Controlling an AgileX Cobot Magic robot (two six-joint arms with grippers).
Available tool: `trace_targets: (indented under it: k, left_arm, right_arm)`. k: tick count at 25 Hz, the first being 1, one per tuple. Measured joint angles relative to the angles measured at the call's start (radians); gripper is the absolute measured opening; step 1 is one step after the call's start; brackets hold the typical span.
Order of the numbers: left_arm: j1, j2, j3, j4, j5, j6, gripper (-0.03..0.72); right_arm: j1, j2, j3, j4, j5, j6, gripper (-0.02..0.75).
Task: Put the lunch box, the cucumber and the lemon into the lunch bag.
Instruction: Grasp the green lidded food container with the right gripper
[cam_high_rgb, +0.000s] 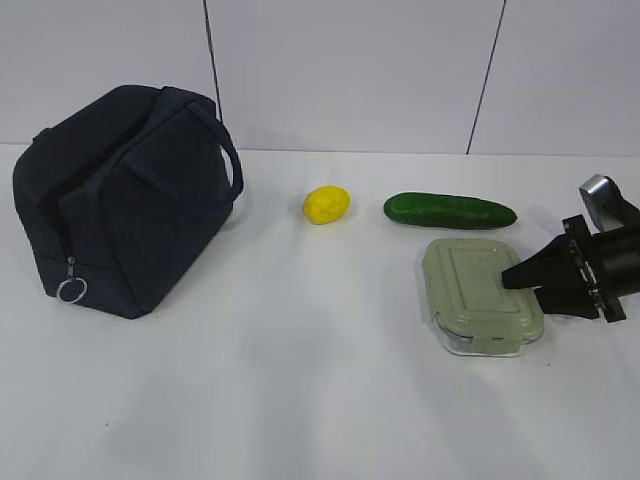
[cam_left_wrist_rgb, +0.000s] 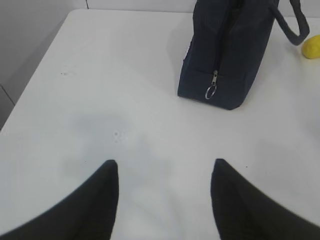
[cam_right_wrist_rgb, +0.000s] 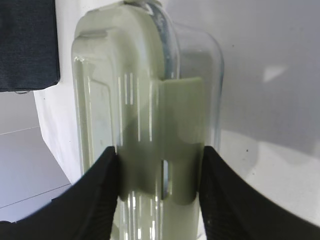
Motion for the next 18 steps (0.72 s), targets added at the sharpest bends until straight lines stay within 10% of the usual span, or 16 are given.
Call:
trace_targets:
  k: [18]
  left_arm:
    - [0.0,0.45,-0.166,-0.077,-0.218,0.0,0.413]
  right_arm:
    - [0.0,0.0,0.0,0.002,0.0,0.017,0.36]
